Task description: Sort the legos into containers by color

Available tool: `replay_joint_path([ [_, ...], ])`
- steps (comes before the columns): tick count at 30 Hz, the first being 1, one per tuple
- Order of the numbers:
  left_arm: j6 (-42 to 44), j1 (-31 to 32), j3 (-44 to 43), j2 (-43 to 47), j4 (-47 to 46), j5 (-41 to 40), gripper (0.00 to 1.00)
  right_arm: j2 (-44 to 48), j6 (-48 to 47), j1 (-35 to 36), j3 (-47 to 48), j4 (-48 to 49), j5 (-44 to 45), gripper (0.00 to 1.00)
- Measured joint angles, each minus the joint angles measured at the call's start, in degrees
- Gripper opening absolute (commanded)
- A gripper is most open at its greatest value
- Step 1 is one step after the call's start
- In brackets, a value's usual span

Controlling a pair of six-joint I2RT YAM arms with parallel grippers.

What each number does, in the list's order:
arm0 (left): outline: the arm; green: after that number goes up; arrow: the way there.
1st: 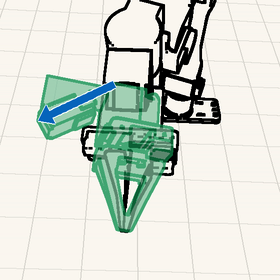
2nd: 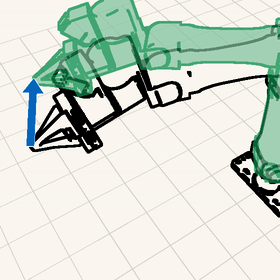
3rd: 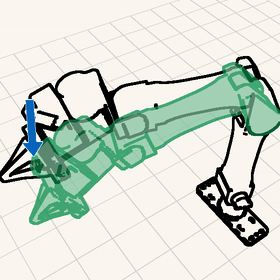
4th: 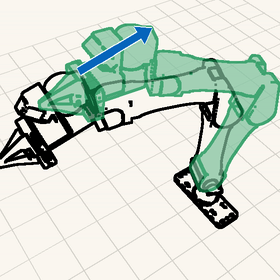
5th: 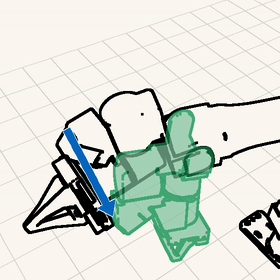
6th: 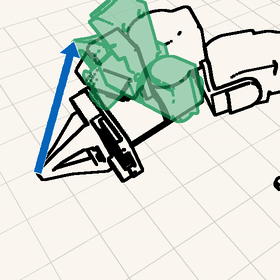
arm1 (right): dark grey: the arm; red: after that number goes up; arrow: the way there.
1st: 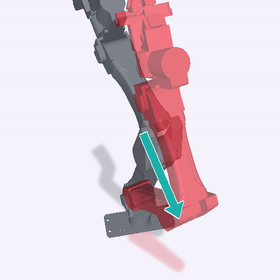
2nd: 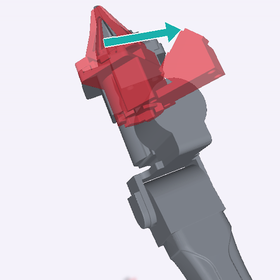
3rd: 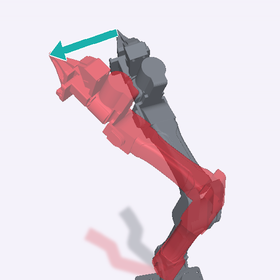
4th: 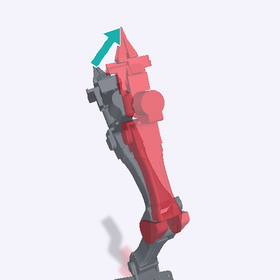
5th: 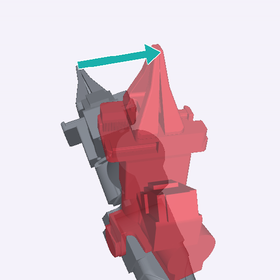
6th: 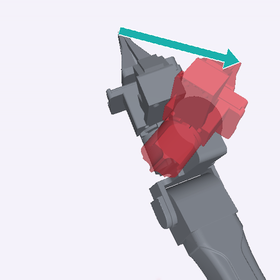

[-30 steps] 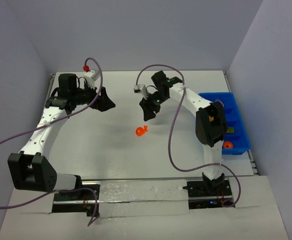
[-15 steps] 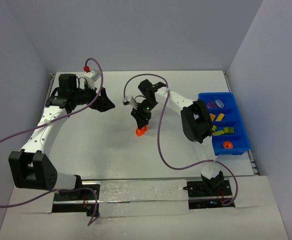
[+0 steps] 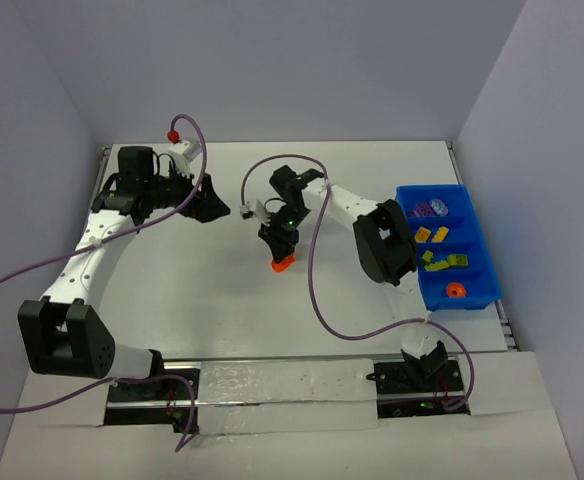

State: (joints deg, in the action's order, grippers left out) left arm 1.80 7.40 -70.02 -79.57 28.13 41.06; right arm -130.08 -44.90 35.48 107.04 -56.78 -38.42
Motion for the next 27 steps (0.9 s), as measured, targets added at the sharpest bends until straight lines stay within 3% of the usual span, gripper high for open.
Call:
replay_joint_path([
  [13, 0.0, 0.0, 0.0, 0.0, 0.0, 0.0, 0.99, -1.5, -0.3, 1.3, 0.0, -0.9, 1.0, 0.17],
  [17, 0.0, 0.0, 0.0, 0.0, 0.0, 0.0, 0.99, -1.5, 0.0, 1.6, 0.0, -1.0, 1.0, 0.01],
  [27, 0.0, 0.0, 0.0, 0.0, 0.0, 0.0, 0.99, -1.5, 1.1, 2.6, 0.0, -1.2, 1.2, 0.0],
])
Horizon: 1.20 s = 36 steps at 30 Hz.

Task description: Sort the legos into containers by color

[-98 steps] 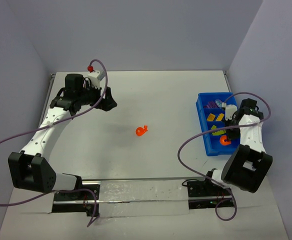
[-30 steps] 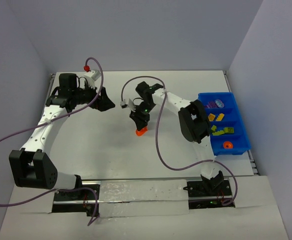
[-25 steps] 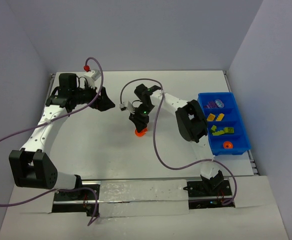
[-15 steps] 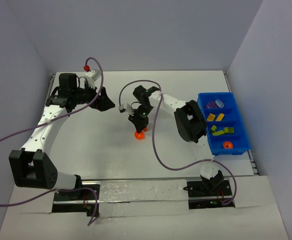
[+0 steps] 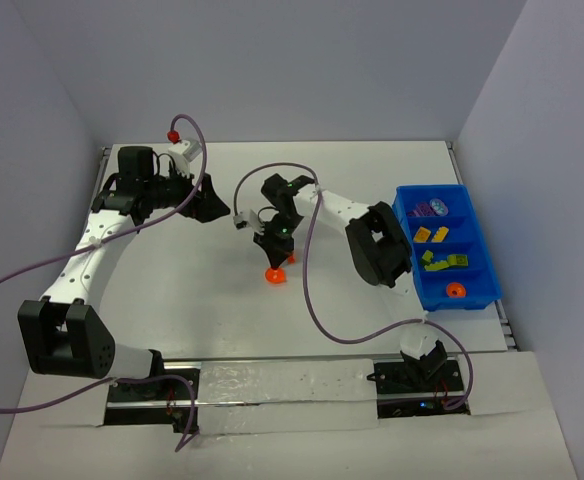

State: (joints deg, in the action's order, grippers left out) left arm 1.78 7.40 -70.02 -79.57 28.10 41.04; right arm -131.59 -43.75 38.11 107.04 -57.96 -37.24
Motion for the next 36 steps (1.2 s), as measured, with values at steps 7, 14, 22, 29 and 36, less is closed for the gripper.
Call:
replay_joint_path([
  [7, 0.0, 0.0, 0.0, 0.0, 0.0, -0.1, 0.99, 2.1, 3.8, -0.6, -0.5, -0.8, -3.5, 0.0],
  [14, -0.7, -1.5, 0.0, 0.4, 0.0, -0.4, 0.99, 19.0, 8.9, -9.1, -10.2, -0.8, -6.9, 0.0],
  [22, -1.9, -1.6, -0.1, 0.5, -0.2, -1.0, 0.99, 40.7, 8.6, -32.0, -21.2, -2.4, -4.5, 0.0],
  [29, -2.8, 2.8, -1.2, -0.5, -0.6, -8.2, 0.99, 51.1, 2.8, -52.5, -33.3, -6.6, 3.2, 0.0],
  [36, -2.9, 7.3, -2.1, -2.0, -1.0, -12.5, 0.99, 53.6, -5.6, -69.4, -36.7, -9.1, 11.8, 0.0],
])
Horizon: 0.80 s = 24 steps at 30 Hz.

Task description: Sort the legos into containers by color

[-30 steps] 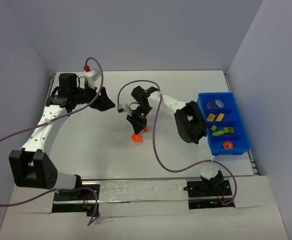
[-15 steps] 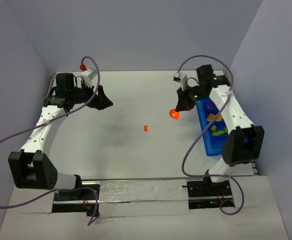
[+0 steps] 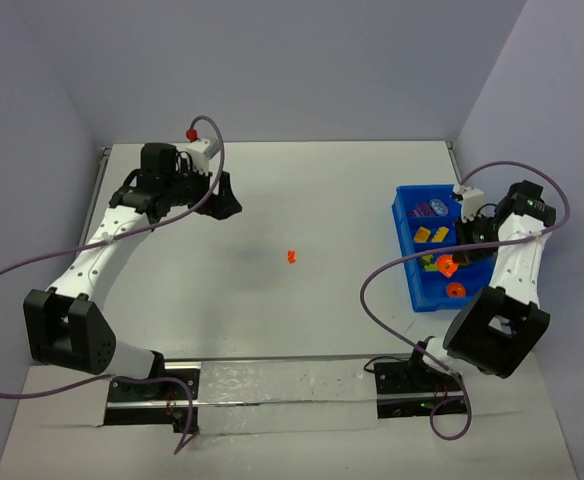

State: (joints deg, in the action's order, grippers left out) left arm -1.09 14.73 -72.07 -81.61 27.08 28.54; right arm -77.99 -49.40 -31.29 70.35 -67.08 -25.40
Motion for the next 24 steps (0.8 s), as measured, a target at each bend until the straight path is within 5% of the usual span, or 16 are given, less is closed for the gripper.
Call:
replay_joint_path([
  [24, 0.0, -0.2, -1.0, -1.1, -0.3, -1.3, 0.99, -2.7, 0.7, -0.2, -10.4, 8.6, 9.1, 0.0],
])
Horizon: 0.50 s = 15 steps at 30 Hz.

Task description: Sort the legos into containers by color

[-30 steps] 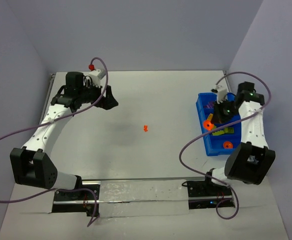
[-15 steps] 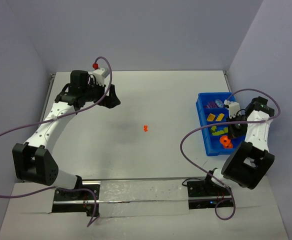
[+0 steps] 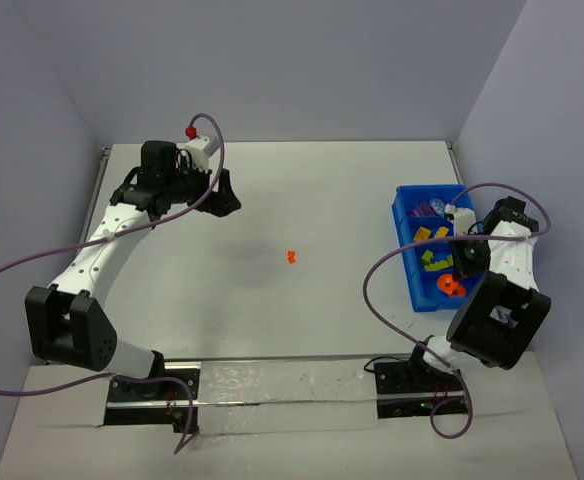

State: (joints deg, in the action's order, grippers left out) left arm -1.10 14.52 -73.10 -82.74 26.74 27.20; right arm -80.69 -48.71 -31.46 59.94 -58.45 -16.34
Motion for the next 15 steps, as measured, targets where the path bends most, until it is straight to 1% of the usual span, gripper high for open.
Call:
replay_joint_path([
  [3, 0.0, 0.0, 0.0, 0.0, 0.0, 0.0, 0.99, -0.4, 1.0, 0.6, 0.0, 0.7, 0.0, 0.0],
  [6, 0.0, 0.0, 0.0, 0.0, 0.0, 0.0, 0.99, -0.4, 1.6, 1.7, 0.0, 1.3, 0.0, 0.15],
  [7, 0.0, 0.0, 0.0, 0.0, 0.0, 0.0, 0.99, -0.5, 2.0, 2.2, 0.0, 1.6, 0.1, 0.32],
  [8, 0.0, 0.0, 0.0, 0.0, 0.0, 0.0, 0.99, -0.5, 2.2, 2.5, 0.0, 1.8, 0.2, 0.44],
  [9, 0.0, 0.0, 0.0, 0.0, 0.0, 0.0, 0.99, -0.5, 2.5, 2.9, 0.0, 1.9, 0.3, 0.53],
  [11, 0.0, 0.0, 0.0, 0.0, 0.0, -0.1, 0.99, -0.6, 2.9, 3.5, 0.0, 2.0, 0.2, 0.58],
  [15, 0.0, 0.0, 0.0, 0.0, 0.0, -0.1, 0.99, -0.6, 3.7, 4.4, 1.5, 1.0, 0.1, 0.59],
])
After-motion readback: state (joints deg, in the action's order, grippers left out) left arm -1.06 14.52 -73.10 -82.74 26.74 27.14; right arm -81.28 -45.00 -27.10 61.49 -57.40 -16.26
